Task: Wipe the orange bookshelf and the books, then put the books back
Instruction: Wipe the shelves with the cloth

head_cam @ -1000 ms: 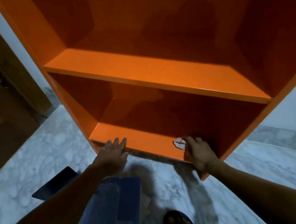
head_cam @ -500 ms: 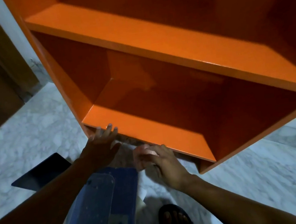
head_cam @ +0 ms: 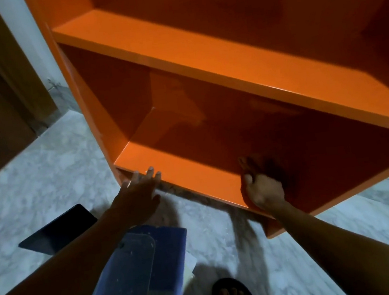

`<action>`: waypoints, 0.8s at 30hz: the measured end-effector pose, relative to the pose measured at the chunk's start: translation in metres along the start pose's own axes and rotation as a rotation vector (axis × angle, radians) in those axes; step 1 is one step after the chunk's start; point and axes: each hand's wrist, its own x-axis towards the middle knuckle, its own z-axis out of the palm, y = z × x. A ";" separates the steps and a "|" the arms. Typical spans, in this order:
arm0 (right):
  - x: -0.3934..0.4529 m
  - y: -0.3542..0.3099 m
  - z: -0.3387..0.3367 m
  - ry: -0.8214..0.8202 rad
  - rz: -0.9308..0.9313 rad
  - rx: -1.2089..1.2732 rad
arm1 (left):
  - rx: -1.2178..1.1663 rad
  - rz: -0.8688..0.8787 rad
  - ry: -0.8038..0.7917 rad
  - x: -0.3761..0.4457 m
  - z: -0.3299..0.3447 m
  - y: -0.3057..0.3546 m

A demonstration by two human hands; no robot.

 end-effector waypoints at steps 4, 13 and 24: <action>-0.025 -0.030 0.032 0.186 -0.247 -0.189 | 0.081 0.009 -0.073 0.001 -0.003 0.000; -0.056 -0.082 0.035 -0.166 -0.904 0.126 | 0.133 -0.024 -0.023 0.000 -0.005 -0.014; 0.055 -0.045 0.001 0.111 -0.442 0.034 | 0.020 -0.129 -0.061 -0.006 -0.007 -0.038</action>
